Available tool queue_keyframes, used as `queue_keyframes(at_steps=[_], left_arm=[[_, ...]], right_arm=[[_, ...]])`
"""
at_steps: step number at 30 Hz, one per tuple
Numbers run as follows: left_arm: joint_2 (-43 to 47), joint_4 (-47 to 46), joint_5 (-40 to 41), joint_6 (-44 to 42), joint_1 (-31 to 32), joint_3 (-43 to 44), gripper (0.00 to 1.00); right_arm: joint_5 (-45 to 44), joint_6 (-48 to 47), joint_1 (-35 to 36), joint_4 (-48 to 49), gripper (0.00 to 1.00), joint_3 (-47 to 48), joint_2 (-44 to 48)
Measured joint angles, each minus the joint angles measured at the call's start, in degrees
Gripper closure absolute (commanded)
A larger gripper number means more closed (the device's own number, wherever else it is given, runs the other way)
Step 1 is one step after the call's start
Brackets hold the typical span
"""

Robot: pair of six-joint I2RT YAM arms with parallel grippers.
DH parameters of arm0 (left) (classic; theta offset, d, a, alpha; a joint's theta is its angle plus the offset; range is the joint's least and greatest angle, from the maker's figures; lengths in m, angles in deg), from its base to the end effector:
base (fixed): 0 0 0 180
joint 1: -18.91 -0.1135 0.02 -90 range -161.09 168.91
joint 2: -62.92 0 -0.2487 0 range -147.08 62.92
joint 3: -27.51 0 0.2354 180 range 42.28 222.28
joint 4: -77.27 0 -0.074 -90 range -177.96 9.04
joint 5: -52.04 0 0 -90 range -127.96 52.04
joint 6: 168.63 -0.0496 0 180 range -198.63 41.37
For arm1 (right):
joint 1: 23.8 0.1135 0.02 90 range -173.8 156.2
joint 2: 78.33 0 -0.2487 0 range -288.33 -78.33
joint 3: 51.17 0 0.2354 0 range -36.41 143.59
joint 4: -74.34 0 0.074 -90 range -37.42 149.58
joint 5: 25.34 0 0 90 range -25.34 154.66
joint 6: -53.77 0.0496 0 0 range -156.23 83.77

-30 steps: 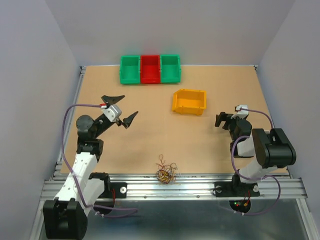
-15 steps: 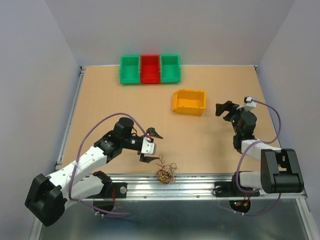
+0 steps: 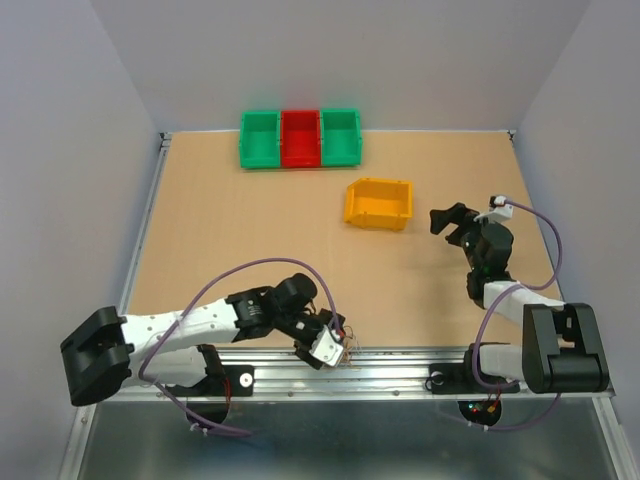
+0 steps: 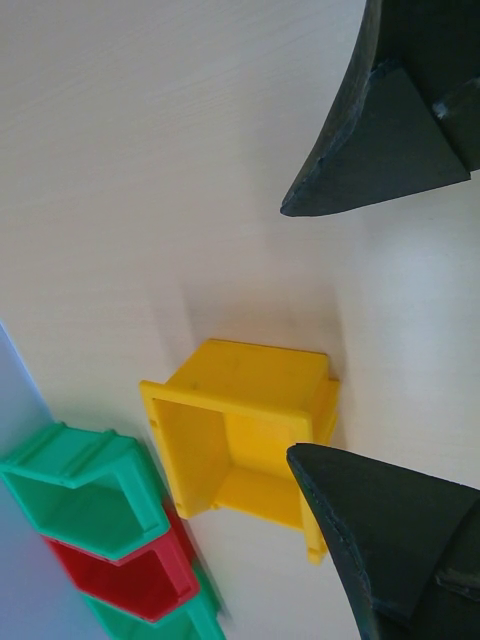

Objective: Untangle the cables

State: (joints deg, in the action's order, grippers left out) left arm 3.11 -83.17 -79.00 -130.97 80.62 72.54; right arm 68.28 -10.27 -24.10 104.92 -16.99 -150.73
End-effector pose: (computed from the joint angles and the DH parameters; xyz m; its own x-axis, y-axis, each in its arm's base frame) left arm 0.0730 -0.2043 0.2056 0.5659 0.2085 -0.7977 0.7744 -0.4665 0.4274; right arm 0.2522 0.0018 0.1885 -0.1446 0.4376 -0.8874 0.0066 0.8973 0.4414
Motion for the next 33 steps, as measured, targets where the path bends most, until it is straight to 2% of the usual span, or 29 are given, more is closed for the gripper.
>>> queue_keyframes(at_steps=[1,2,3,4,6,10,14,18,21,23,27,29,33], left_arm=[[-1.6,-0.3,1.1,0.2,1.1,0.0,0.37],[-4.2,-0.3,2.3,0.6,2.0,0.4,0.55],[-6.0,-0.3,3.1,0.8,2.4,0.7,0.64],[-8.2,-0.2,4.3,1.7,2.6,1.2,0.83],[-11.2,-0.3,6.3,2.2,2.7,2.2,1.0],[-12.0,-1.6,9.9,3.9,2.7,3.2,1.0],[-8.6,-5.7,14.3,7.4,0.9,3.1,1.0],[-5.3,-12.0,16.2,11.7,-7.8,3.1,1.0],[-5.6,-16.9,17.9,14.7,-15.7,3.2,1.0],[-6.9,-19.1,19.1,15.9,-18.4,3.2,1.0],[-13.3,-20.9,20.1,17.2,-22.4,4.9,1.0],[-16.5,-20.9,19.7,17.3,-24.2,6.4,0.9],[-20.2,-21.0,18.5,18.0,-28.3,8.2,0.68]], right_arm=[[0.0,0.0,0.0,-0.1,0.0,-0.1,0.3],[0.0,0.1,0.0,-0.5,0.02,-0.1,0.8],[0.0,0.2,0.0,-0.7,0.03,-0.2,1.2],[0.0,0.2,0.0,-1.2,0.04,-0.2,1.8],[0.0,0.3,0.0,-2.2,0.09,-0.5,3.6],[-0.1,0.4,0.0,-5.0,0.16,-0.5,7.8],[1.8,0.4,0.0,-8.6,0.18,0.3,10.5],[6.7,0.0,0.8,-13.6,0.19,5.9,7.3],[8.0,-2.2,4.6,-18.5,0.18,12.9,3.7],[8.0,-4.2,7.9,-21.7,0.17,18.3,1.1],[9.5,-7.0,12.1,-25.4,0.06,27.3,-3.7],[10.8,-7.8,12.8,-25.7,0.03,30.7,-6.6],[12.2,-8.5,13.1,-26.1,0.07,34.1,-12.8]])
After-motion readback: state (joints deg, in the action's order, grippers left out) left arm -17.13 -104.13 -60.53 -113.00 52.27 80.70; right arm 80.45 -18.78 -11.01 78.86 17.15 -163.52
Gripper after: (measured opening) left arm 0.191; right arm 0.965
